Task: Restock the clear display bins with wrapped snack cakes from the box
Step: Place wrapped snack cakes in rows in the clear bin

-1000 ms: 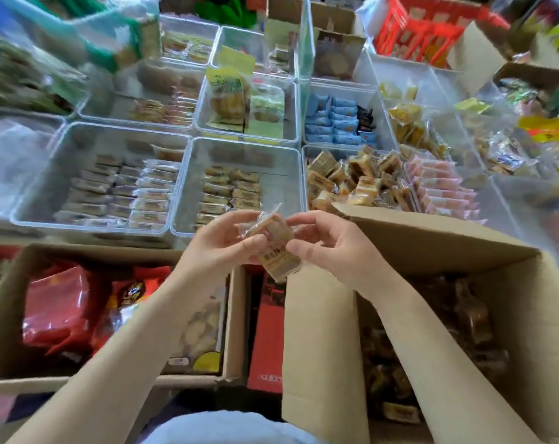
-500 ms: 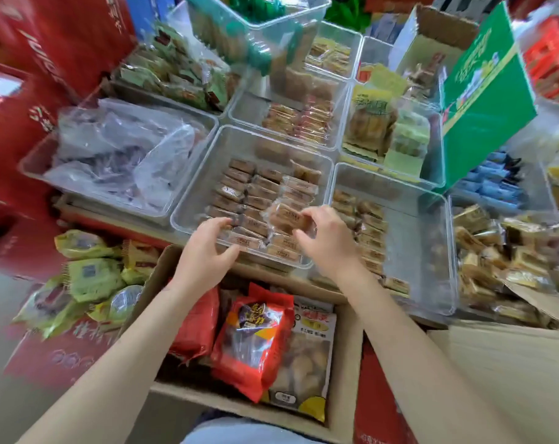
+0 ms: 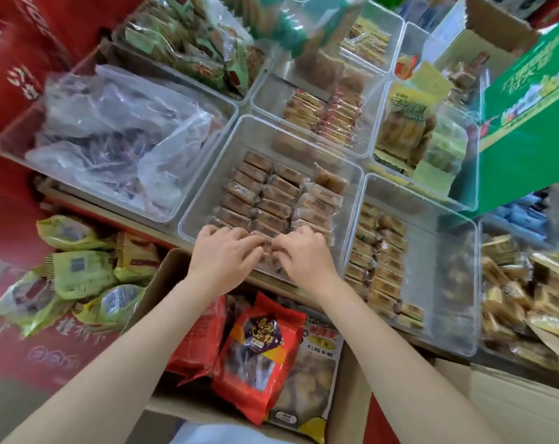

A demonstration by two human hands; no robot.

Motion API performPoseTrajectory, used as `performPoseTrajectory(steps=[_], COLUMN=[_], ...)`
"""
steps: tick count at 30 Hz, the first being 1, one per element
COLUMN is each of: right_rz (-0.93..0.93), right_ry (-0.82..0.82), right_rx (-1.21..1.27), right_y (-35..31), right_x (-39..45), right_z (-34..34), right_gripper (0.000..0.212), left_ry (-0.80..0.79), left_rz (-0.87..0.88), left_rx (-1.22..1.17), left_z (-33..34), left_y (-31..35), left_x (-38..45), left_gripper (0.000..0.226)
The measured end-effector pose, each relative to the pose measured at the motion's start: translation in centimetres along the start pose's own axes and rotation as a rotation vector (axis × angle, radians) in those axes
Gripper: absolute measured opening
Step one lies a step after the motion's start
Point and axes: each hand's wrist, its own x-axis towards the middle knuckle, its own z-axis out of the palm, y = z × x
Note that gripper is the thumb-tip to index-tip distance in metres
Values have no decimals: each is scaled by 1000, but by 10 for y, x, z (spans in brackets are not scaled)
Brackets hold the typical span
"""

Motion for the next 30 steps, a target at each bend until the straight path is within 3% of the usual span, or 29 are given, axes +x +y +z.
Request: performPoseTrajectory(steps=[5,11,15,19,23,28,30], right_rz=[6,-18,22,131,331,593,673], right_ry=[76,63,307,484,643,747,781], right_rx=[26,-19,182,270,251,119,89], right_y=[3,0,13,46,86,130,154], right_x=[-4,-7,-60,-162,-274,-400,-439], right_z=[10,-3,-55,-126,-180,-220,-224], right_gripper=[6,14,16,7,6,9,8], left_ry=[21,-51,-37,27,-119,-375,-398], left_rz=[-7,-46,-14,176,321,315,276], left_rx=[11,2,-170,-383,-550,-758,-861], left_z=[2,-4,-13,-14,-3,10,16], left_y=[-2,2,26,109,212,338,384], left_x=[2,-1,-13,-50,-81,-111,-123], left_gripper=[40,59,72,56,45,31,40])
